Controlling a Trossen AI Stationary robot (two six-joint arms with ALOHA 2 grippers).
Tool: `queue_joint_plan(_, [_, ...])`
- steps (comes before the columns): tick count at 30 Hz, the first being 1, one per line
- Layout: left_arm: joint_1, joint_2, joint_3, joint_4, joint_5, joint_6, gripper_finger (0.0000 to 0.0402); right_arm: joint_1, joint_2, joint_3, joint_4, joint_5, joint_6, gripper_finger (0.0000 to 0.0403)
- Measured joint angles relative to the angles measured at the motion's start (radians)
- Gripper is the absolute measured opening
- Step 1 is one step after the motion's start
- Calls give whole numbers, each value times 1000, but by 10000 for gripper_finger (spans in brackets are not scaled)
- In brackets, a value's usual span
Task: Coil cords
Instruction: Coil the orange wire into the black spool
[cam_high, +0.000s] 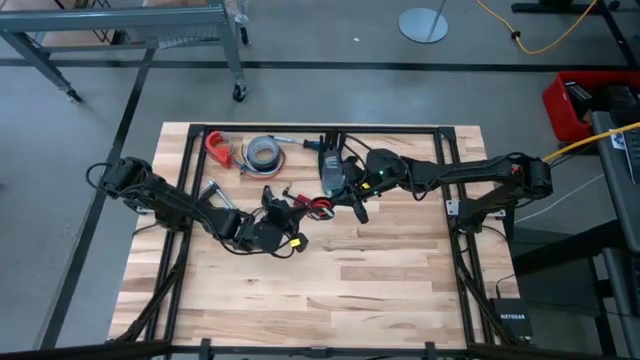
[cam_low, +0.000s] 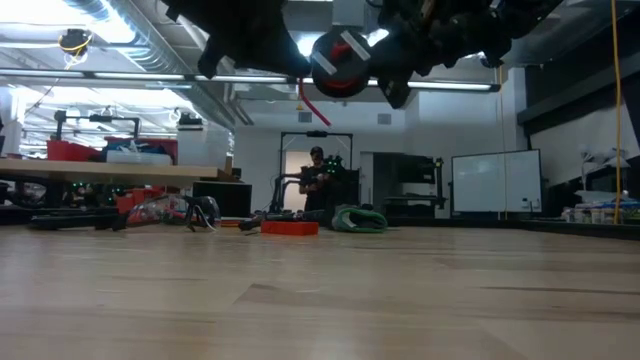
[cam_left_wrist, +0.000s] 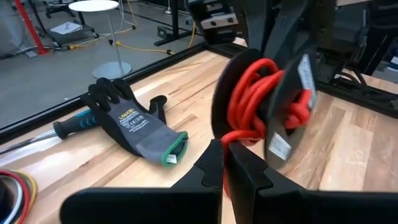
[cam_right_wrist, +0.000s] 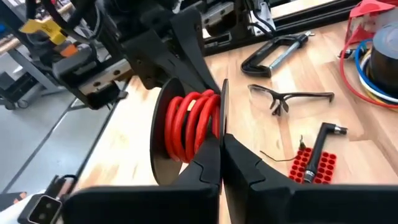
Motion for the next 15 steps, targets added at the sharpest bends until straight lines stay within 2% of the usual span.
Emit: queue_joint_plan(15, [-8,0,0,30,11,19,0,0,0,-2,-8,-61,-9,3])
